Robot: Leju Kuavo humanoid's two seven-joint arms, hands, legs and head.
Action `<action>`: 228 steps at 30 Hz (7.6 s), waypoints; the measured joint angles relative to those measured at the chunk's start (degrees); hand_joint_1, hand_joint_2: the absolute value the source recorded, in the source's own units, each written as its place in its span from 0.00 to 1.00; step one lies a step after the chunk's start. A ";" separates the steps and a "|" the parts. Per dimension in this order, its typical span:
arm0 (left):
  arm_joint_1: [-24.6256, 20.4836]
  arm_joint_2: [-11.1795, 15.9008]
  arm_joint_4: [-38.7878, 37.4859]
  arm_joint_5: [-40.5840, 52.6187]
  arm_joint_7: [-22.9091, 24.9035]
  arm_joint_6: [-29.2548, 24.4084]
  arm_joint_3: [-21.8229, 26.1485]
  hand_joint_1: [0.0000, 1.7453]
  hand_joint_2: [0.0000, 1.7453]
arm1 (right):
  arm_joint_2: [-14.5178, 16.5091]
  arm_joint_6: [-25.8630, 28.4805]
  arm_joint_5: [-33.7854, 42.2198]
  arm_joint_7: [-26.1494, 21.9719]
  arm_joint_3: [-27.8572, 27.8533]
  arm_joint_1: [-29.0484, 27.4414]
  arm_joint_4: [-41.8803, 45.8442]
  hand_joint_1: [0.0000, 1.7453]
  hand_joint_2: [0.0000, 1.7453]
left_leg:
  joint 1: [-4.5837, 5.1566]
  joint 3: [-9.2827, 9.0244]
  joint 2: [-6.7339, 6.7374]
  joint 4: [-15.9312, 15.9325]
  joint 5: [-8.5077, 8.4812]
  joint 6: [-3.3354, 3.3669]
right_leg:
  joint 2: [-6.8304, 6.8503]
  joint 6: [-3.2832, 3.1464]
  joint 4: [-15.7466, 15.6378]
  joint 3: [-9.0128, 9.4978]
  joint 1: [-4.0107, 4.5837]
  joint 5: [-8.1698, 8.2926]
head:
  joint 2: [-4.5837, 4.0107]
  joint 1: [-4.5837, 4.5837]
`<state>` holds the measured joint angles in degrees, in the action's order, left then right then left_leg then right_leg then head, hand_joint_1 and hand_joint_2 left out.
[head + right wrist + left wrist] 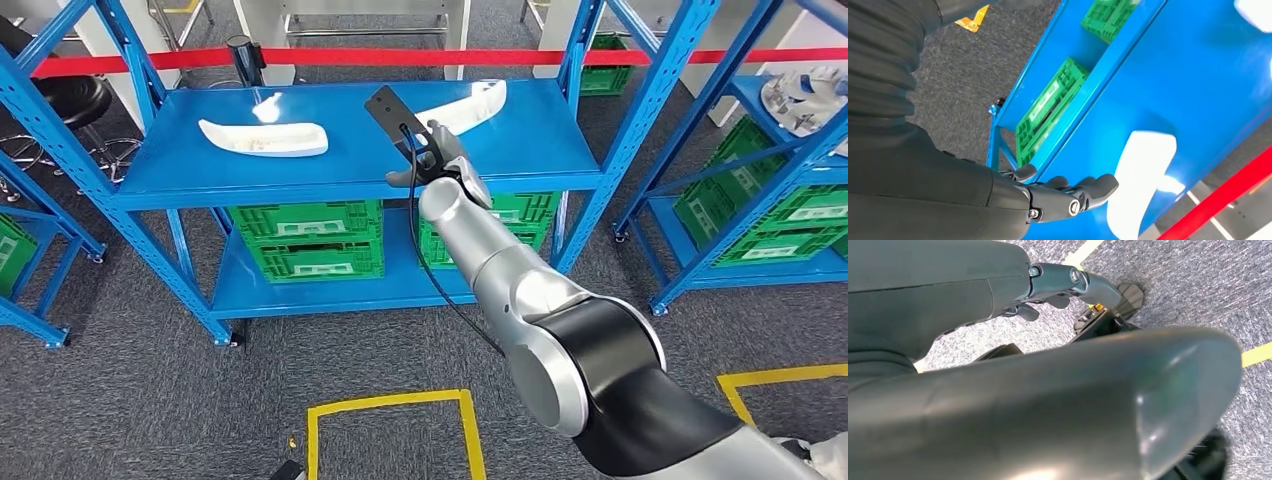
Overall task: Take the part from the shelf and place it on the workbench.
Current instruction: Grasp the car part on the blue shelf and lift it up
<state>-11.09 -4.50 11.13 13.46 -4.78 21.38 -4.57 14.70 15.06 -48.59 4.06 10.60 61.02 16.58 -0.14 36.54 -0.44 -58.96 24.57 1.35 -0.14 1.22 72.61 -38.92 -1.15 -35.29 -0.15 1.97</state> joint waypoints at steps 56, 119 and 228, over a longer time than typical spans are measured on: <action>0.15 0.21 0.04 1.79 0.95 0.00 0.11 0.00 0.00 | -4.80 9.94 -0.35 5.53 -4.98 -0.14 0.01 0.00 1.00 | 0.02 0.13 0.13 -0.14 -0.36 -2.07 | -0.30 -1.14 -13.51 4.65 0.68 8.06 | 0.00 -1.46; 0.83 0.43 0.14 1.76 0.55 0.00 1.10 0.00 0.00 | -7.08 10.09 -2.12 6.02 -7.38 -2.65 0.02 0.00 1.00 | 0.05 -0.52 0.09 0.26 -0.12 -1.45 | -0.22 -0.74 -13.14 4.76 0.70 7.52 | 0.00 -1.71; 0.54 -0.88 0.19 2.49 0.90 0.00 1.87 0.00 0.00 | -9.02 -15.46 -21.52 -1.91 5.53 -6.93 -0.79 0.00 1.00 | 0.28 -1.05 -0.17 0.54 0.00 -1.78 | -0.10 -1.32 -14.17 4.95 0.86 8.68 | 0.00 -1.77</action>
<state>-10.55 -5.38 11.32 15.96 -3.88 21.38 -2.70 5.68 -0.39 -70.11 2.15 16.13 54.09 15.80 0.14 35.49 -0.61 -58.43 24.57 -0.42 -0.24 -0.11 58.44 -33.97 -0.29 -26.61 -0.15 0.20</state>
